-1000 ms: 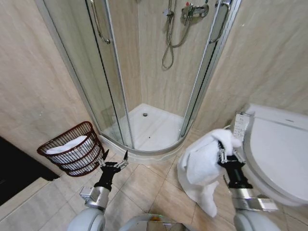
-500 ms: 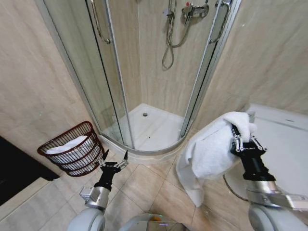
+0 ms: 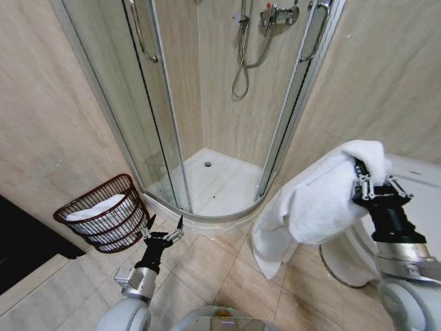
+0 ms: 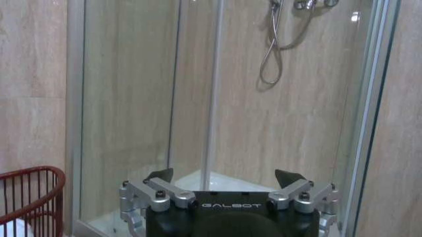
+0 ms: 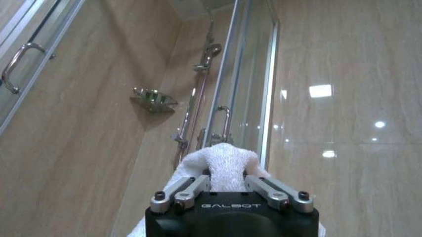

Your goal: Discard the used towel into the hamper.

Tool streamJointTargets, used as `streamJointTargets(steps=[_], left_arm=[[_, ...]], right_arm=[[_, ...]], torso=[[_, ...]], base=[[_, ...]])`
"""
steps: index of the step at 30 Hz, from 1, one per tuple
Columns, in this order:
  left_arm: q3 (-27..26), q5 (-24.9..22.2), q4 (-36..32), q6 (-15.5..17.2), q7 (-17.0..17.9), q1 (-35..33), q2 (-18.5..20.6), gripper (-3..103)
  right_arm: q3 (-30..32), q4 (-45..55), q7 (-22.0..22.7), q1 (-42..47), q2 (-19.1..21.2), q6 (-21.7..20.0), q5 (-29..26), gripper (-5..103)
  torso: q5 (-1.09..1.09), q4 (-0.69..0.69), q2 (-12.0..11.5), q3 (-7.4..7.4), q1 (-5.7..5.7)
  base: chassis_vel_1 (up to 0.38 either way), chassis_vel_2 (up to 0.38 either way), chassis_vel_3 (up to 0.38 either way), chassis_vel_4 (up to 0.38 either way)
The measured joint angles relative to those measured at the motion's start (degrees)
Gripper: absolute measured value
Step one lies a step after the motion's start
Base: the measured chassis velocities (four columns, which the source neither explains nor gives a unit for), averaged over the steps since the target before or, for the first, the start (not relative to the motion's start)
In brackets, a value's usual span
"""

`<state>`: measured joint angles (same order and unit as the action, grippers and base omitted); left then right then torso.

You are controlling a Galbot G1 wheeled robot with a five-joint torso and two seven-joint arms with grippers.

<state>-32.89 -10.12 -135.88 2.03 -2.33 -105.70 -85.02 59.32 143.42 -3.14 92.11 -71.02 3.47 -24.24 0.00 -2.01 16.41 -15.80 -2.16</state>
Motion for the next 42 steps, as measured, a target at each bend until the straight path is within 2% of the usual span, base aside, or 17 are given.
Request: streamJointTargets(steps=[9, 17, 42], left_arm=[[0.0, 0.0, 0.0, 0.0, 0.0, 0.0, 0.0, 100], [0.0, 0.0, 0.0, 0.0, 0.0, 0.0, 0.0, 100], [0.0, 0.0, 0.0, 0.0, 0.0, 0.0, 0.0, 100]], right_arm=[[-2.6, -0.1, 1.2, -1.3, -0.6, 3.8, 0.6, 12], [-3.8, -0.1, 1.9, -0.9, -1.2, 5.5, 2.0, 12], [-4.9, -0.2, 1.3, -0.1, -2.1, 6.3, 3.9, 12]], torso=[[0.00, 0.00, 0.9, -0.52, -0.32], [0.00, 0.00, 3.0, -1.91, -1.06], [-0.01, 0.00, 9.0, -5.50, -3.45]], base=[[0.000, 0.000, 0.000, 0.000], [0.000, 0.000, 0.000, 0.000], [0.000, 0.000, 0.000, 0.000]])
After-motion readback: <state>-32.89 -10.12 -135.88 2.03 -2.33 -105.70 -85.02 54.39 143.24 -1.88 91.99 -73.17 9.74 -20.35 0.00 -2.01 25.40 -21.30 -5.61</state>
